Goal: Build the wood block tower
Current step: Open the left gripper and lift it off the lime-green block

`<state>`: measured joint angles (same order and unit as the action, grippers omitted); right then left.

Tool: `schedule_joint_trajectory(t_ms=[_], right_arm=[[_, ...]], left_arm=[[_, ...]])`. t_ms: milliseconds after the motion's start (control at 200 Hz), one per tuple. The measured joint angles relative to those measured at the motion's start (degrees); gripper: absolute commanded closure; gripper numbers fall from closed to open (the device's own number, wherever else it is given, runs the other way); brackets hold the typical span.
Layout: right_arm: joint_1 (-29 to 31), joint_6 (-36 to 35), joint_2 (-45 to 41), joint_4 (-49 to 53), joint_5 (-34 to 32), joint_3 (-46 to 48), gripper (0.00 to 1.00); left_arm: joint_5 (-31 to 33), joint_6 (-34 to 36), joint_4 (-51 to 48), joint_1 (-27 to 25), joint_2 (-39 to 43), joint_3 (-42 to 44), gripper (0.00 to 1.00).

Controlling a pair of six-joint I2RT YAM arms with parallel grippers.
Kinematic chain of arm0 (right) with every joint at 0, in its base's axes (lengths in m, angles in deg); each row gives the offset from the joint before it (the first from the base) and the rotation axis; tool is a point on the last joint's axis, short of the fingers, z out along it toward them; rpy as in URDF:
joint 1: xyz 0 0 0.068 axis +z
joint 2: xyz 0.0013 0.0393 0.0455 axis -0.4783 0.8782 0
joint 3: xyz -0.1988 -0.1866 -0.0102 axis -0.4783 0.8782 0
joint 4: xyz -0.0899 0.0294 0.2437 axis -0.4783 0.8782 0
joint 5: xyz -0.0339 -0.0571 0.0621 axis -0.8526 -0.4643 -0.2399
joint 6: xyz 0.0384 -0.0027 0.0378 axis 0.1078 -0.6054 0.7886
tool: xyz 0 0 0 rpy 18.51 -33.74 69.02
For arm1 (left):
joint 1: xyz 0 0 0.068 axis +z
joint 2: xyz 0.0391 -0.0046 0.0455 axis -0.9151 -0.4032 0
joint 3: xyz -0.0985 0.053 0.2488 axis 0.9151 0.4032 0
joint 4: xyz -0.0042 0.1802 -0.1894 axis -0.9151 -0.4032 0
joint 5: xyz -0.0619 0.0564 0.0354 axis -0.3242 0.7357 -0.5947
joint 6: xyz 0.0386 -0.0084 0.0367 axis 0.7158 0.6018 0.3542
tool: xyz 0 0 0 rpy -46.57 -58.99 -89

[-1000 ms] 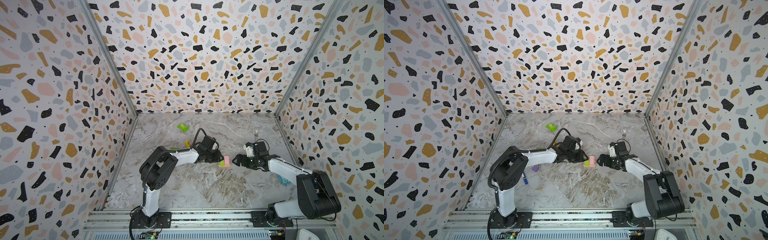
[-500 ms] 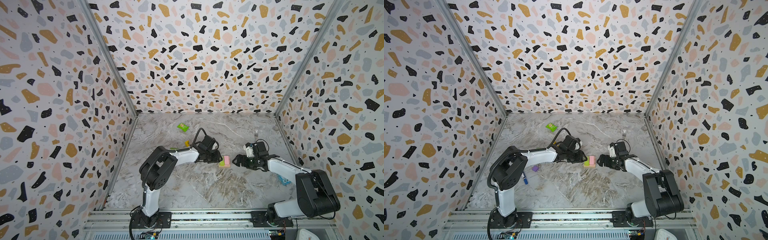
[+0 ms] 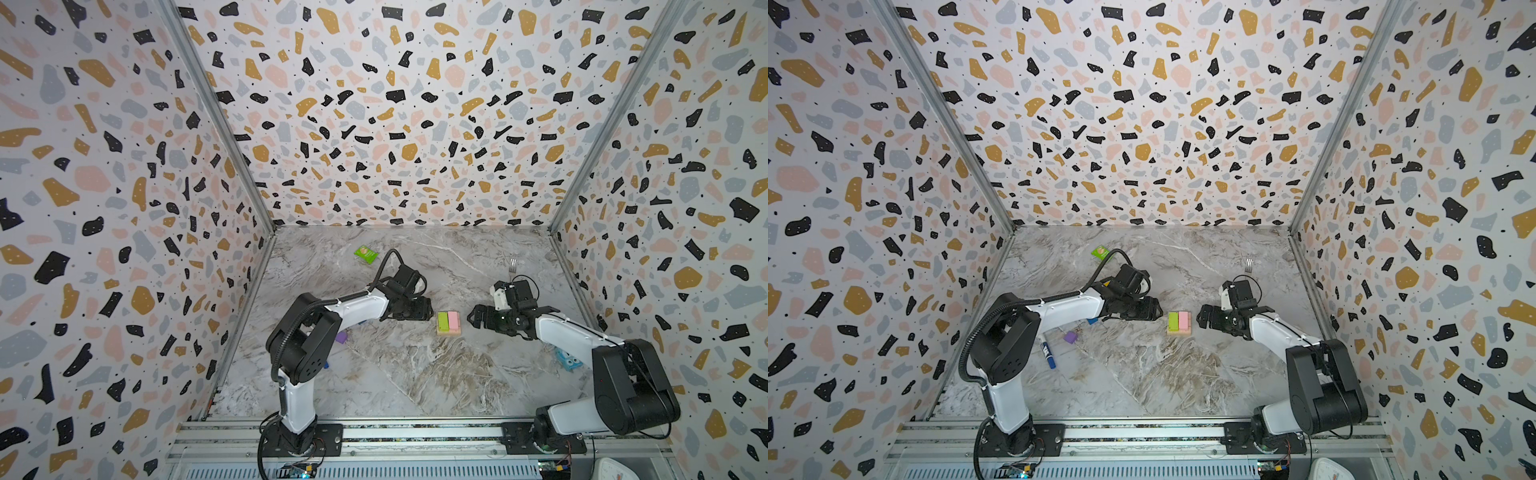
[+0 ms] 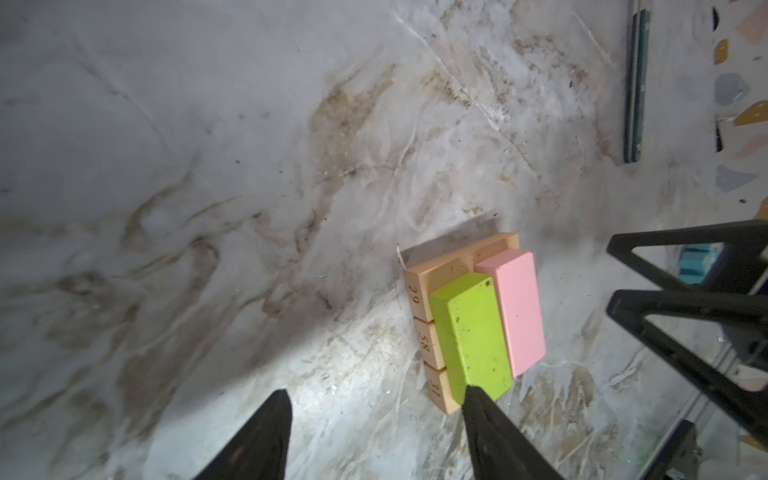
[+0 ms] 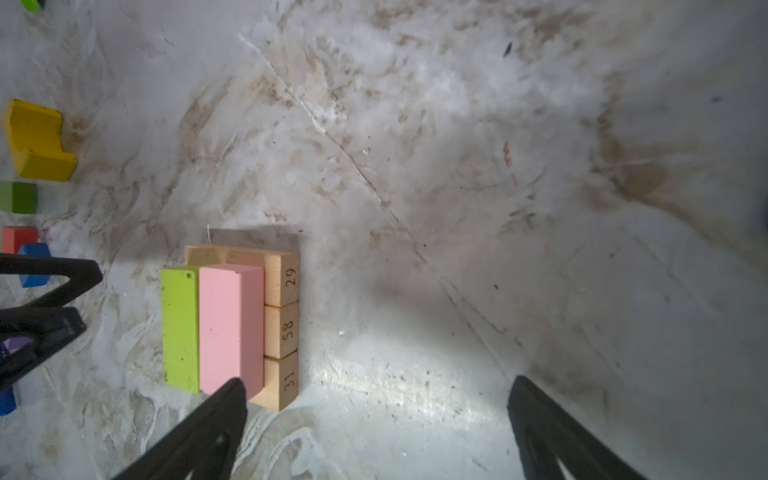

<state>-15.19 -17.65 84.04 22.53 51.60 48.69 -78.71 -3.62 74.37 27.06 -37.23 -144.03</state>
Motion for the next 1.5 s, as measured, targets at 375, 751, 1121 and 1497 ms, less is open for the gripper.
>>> schedule_joint_trajectory(t_ms=[375,751,1121,1497], right_arm=[[1.0,-0.4,4.6,0.1,-3.3,-2.6,0.00],[1.9,-1.8,7.1,0.0,-3.8,-4.2,0.00],[2.4,-2.1,8.2,-0.2,-3.5,-5.3,0.00],[3.0,-2.0,9.1,-0.5,-3.5,-6.1,0.00]], left_arm=[[2.3,1.4,0.4,0.0,0.0,0.4,0.09],[4.8,2.5,0.2,-0.1,-0.7,0.5,0.05],[3.4,2.1,1.3,-0.5,-2.2,0.9,0.05],[4.7,1.3,1.9,-0.9,-2.3,0.9,0.05]])
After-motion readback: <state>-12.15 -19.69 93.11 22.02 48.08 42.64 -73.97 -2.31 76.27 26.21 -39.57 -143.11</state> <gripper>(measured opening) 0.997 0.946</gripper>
